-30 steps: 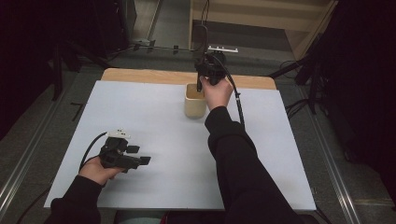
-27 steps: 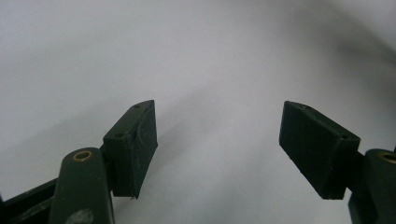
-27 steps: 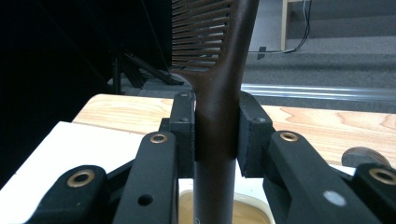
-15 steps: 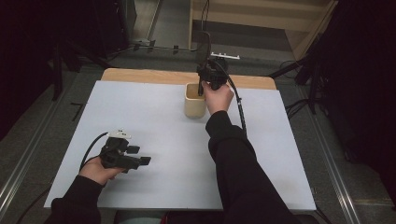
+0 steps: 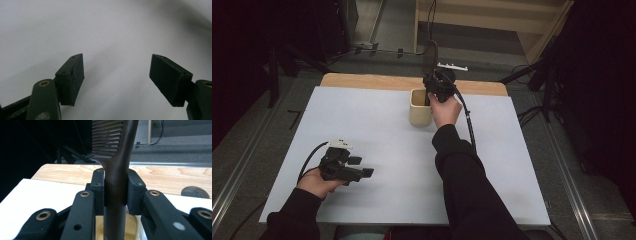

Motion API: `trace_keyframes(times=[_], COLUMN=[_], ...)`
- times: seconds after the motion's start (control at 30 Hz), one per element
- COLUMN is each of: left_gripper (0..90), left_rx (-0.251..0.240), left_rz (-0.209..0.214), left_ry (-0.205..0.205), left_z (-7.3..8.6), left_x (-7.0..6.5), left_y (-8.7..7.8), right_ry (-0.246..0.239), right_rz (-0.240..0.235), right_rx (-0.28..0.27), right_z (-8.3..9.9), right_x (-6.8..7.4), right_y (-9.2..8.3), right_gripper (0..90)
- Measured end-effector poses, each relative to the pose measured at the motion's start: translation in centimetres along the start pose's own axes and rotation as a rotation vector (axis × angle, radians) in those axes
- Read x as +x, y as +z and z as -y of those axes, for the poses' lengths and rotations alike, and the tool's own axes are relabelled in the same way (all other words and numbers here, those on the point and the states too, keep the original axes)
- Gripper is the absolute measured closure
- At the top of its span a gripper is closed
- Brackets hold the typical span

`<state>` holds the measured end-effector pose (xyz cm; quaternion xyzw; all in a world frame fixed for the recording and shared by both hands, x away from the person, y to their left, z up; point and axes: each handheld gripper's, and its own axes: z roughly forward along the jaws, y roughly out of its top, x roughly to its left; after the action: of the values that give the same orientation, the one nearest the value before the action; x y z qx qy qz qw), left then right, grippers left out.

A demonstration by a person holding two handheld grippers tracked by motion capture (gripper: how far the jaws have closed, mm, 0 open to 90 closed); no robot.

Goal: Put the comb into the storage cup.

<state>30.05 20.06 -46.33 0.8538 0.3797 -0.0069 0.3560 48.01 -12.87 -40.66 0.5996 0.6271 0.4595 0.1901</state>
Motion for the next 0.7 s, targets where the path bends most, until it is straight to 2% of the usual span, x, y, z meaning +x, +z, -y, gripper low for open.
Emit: trace_keyframes(times=[0.7], left_gripper=[28.6], left_rx=[0.004], left_rz=[0.001], left_ry=[0.006], left_z=[0.0], left_x=[0.0], left_y=[0.1], right_ry=[-0.03], right_rz=[-0.005], right_rx=[0.009], right_z=[1.3], right_x=[0.3], right_y=[0.1], right_gripper=[70.0])
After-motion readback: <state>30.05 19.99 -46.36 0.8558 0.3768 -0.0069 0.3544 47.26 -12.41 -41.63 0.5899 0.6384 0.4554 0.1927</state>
